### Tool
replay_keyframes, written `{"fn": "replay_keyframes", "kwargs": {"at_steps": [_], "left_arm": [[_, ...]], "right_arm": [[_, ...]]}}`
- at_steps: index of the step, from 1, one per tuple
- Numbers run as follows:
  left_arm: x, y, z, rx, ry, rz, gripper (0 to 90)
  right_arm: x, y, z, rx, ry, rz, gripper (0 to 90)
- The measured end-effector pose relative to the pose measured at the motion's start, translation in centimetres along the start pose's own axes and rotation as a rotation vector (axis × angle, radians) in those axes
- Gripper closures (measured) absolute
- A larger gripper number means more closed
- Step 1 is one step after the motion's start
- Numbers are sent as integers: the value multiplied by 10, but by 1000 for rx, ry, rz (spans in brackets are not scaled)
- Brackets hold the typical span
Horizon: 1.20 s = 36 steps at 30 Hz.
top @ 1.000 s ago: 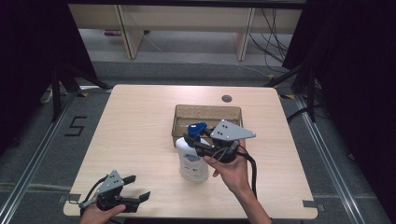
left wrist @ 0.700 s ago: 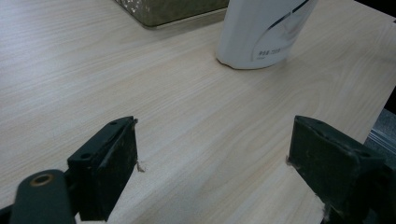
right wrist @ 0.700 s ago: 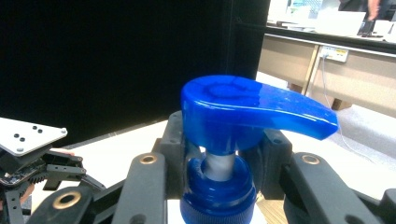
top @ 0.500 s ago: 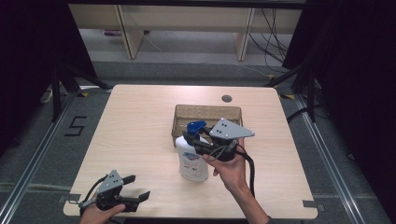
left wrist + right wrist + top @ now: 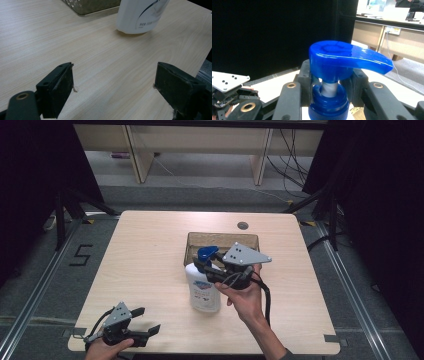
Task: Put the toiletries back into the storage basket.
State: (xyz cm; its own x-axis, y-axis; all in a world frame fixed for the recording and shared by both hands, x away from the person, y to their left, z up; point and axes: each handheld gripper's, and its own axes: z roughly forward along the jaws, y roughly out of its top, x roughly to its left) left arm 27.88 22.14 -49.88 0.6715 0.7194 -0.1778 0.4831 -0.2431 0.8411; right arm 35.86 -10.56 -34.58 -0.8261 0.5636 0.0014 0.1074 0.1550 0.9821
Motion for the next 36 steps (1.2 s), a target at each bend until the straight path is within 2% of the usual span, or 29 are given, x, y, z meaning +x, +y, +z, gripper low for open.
{"fn": "replay_keyframes", "kwargs": {"at_steps": [1,3,4,7,8,10,11,14,18,22,24,26,28,29,30,33,36], "left_arm": [[1,0,1,-8,-9,2,148],[1,0,1,-6,-13,1,148],[1,0,1,-6,-13,1,148],[0,0,0,-1,-1,-1,148],[0,0,0,-2,0,-3,148],[0,0,0,-1,0,-3,148],[0,0,1,-12,-9,-9,148],[1,0,1,-11,-10,-7,148],[1,-1,1,-9,-9,-7,148],[1,0,1,-13,-9,-9,148],[1,0,1,-8,-9,-5,148],[1,0,1,-10,-10,-8,148],[0,0,1,-11,-9,-9,148],[1,0,1,-11,-9,-9,148],[0,-1,1,-15,-8,-13,148],[0,0,1,-14,-12,-10,148],[1,0,1,-10,-12,-6,148]], "right_arm": [[0,2,0,0,6,22,626],[-3,4,0,-21,-10,4,626],[-4,4,1,-28,6,23,626],[-5,8,-1,-28,-8,5,626],[-5,9,0,-36,1,21,626],[-7,11,-1,-33,-11,4,626],[-7,13,-1,-31,-9,25,626],[-12,16,-2,-51,-27,8,626],[-15,21,-6,-40,-28,47,626],[-22,27,-8,-53,-42,48,627],[-27,32,-10,-62,-64,19,626],[-30,36,-11,-66,-72,17,639],[-31,38,-12,-62,-65,35,657],[-36,44,-13,-80,-77,12,658],[-36,45,-14,-71,-77,30,658],[-39,52,-15,-77,-92,3,660],[-44,58,-17,-68,-99,30,660]]}}
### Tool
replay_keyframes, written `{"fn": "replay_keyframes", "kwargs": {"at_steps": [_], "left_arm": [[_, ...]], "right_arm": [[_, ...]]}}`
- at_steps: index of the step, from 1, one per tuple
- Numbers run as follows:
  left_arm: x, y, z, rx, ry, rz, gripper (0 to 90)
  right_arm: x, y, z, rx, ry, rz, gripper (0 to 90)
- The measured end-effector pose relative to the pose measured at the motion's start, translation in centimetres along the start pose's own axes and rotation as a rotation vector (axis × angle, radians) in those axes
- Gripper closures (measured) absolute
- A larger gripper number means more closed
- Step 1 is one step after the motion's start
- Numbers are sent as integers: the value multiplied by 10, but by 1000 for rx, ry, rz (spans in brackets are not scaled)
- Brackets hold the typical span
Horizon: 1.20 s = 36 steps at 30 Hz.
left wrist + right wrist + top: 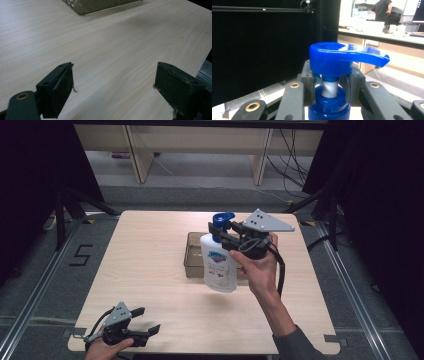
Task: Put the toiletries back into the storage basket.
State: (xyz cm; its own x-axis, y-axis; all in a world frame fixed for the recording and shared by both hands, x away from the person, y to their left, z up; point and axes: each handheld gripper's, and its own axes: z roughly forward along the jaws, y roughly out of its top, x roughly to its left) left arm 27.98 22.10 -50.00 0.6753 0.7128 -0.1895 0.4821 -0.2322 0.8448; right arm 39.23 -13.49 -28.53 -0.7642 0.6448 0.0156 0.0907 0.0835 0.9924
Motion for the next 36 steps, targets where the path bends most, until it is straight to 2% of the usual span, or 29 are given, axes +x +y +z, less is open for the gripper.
{"fn": "replay_keyframes", "kwargs": {"at_steps": [1,4,5,6,8,15,22,24,25,33,34,36], "left_arm": [[0,0,0,-1,0,0,148],[0,0,0,-3,-2,-3,148],[1,0,0,6,1,3,148],[0,0,-1,15,15,2,148],[0,0,0,4,2,2,148],[0,0,0,-2,2,-6,148],[0,0,0,-3,3,-6,148],[1,0,0,5,0,0,148],[1,0,0,6,-1,1,148],[0,0,-1,13,11,-2,148],[0,0,-1,12,11,-2,148],[1,0,0,1,-3,-8,148]], "right_arm": [[-1,1,0,1,4,12,660],[-9,6,-1,-22,-9,1,660],[-10,8,-2,-18,-6,19,660],[-12,11,-2,-18,-18,7,660],[-16,14,-1,-26,-26,-3,660],[-34,24,0,-20,-67,9,660],[-50,23,1,-23,-100,15,660],[-58,24,1,-9,-118,43,660],[-62,24,1,-11,-128,26,660],[-82,17,4,9,-180,21,660],[-84,16,4,6,-182,9,660],[-88,14,5,6,-185,21,660]]}}
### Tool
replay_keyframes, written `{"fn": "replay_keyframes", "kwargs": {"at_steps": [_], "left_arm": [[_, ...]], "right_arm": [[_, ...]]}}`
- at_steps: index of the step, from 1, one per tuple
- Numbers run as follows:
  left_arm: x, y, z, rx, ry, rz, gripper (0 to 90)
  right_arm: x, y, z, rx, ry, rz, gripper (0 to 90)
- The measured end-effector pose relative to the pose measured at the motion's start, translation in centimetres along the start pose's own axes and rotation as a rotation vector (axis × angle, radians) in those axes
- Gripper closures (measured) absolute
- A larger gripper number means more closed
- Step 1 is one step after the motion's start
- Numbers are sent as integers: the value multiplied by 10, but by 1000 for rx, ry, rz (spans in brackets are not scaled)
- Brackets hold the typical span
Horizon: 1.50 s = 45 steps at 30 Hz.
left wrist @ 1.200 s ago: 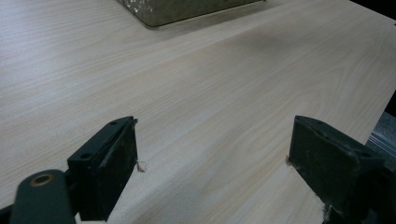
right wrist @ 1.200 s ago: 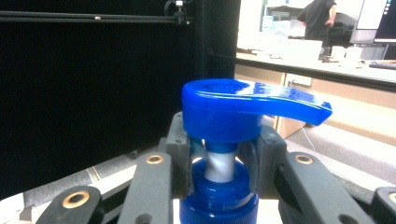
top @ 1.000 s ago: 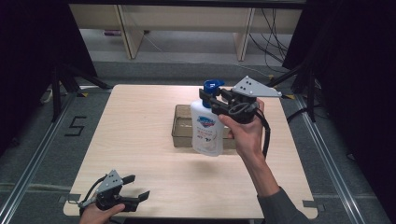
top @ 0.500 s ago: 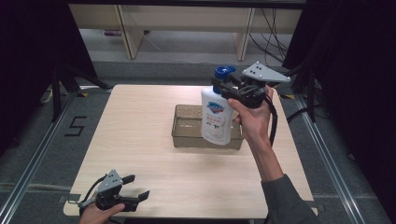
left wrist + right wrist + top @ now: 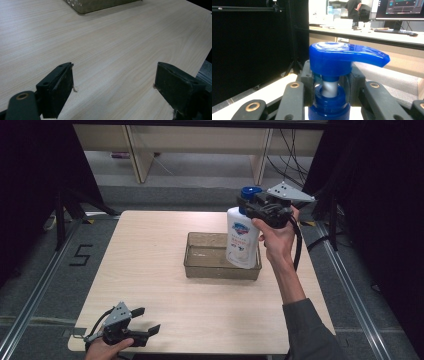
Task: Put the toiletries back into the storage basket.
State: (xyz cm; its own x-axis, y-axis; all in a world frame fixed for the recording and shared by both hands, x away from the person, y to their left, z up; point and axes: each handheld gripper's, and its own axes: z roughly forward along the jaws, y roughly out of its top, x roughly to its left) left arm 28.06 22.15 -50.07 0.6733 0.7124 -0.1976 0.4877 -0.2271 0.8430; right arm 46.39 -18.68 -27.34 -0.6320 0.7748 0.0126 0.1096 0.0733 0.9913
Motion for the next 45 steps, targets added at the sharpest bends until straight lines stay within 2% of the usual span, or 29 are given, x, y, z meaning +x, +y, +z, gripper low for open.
{"fn": "replay_keyframes", "kwargs": {"at_steps": [2,5,7,9,13,17,19,21,22,24,25,26,27,28,31,32,34,36,41,42,43,44,45], "left_arm": [[-1,0,0,2,9,-4,148],[0,0,0,2,-2,4,148],[-1,0,-1,13,13,4,148],[0,0,-1,3,-3,3,148],[-1,0,0,-3,1,-4,148],[-1,0,0,-4,0,-3,148],[-1,0,0,-2,-1,-4,148],[-1,0,0,-4,2,-4,148],[0,0,-1,-2,3,-1,148],[0,0,0,-2,0,-5,148],[-1,0,-1,8,13,-2,148],[0,0,0,-3,-3,-4,148],[0,0,0,0,1,3,148],[-1,0,-1,5,6,5,148],[-1,0,0,-5,1,-5,148],[-1,0,0,-6,1,-6,148],[0,0,0,-4,0,-6,148],[0,0,0,0,-2,5,148],[-1,0,0,-6,1,-3,148],[-1,0,0,2,9,-1,148],[-1,0,-1,6,12,-1,148],[-1,0,0,-4,-1,-2,148],[-1,0,0,-2,6,-2,148]], "right_arm": [[-4,-1,1,-1,-6,12,660],[-9,-4,3,-4,-18,20,660],[-10,-6,5,2,-21,23,660],[-14,-10,8,6,-30,17,660],[-18,-17,11,17,-35,43,660],[-22,-23,13,19,-41,34,660],[-23,-26,14,17,-42,52,660],[-25,-29,14,25,-56,48,660],[-25,-31,15,21,-47,63,660],[-27,-34,14,23,-57,48,659],[-27,-35,14,31,-63,56,659],[-28,-36,14,24,-51,61,659],[-27,-38,13,38,-64,79,659],[-29,-39,14,36,-61,60,659],[-30,-43,15,42,-64,54,659],[-29,-44,15,39,-64,67,659],[-31,-45,14,47,-71,57,659],[-32,-49,13,45,-69,83,659],[-34,-57,14,46,-71,76,659],[-35,-59,14,47,-66,79,659],[-35,-60,14,56,-81,81,659],[-35,-61,14,53,-76,99,659],[-36,-63,14,55,-72,93,659]]}}
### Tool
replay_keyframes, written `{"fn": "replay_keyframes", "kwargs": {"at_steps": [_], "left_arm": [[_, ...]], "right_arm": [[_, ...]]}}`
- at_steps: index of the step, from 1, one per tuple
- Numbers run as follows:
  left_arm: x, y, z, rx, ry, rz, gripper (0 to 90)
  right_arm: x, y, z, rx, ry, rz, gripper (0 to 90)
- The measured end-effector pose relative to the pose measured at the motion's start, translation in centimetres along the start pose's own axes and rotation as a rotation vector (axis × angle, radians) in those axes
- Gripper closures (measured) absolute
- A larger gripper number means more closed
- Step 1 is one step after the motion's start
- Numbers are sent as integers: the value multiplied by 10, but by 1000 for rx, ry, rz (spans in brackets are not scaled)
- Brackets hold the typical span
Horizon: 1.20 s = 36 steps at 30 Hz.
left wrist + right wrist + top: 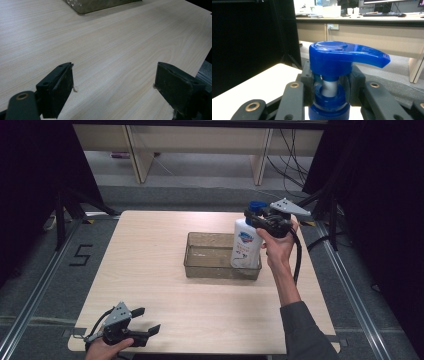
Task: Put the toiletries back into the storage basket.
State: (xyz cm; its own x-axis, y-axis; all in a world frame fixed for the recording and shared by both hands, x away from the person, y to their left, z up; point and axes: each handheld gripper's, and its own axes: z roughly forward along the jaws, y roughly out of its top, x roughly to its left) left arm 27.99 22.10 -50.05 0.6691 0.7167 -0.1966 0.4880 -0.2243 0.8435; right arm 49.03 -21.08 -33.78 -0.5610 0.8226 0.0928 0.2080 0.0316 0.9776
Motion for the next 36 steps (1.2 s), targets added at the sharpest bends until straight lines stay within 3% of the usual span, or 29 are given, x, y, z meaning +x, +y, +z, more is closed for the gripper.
{"fn": "replay_keyframes", "kwargs": {"at_steps": [5,11,18,19,23,25,32,36], "left_arm": [[0,0,0,-3,0,-1,148],[0,0,0,-4,0,-3,148],[-1,0,0,-4,-2,1,148],[-1,0,-1,-6,-1,0,148],[0,0,-1,5,0,9,148],[0,0,0,4,2,7,148],[0,0,0,5,4,7,148],[0,0,0,5,-1,11,148]], "right_arm": [[-3,-7,-2,12,-13,25,658],[-6,-12,-4,-4,-15,13,658],[-8,-16,-12,-12,-18,35,655],[-9,-17,-12,-24,-29,11,654],[-5,-18,-12,-24,-20,25,653],[-3,-18,-13,-21,-22,8,651],[-1,-18,-15,-10,-33,-6,596],[2,-19,-15,1,-26,3,513]]}}
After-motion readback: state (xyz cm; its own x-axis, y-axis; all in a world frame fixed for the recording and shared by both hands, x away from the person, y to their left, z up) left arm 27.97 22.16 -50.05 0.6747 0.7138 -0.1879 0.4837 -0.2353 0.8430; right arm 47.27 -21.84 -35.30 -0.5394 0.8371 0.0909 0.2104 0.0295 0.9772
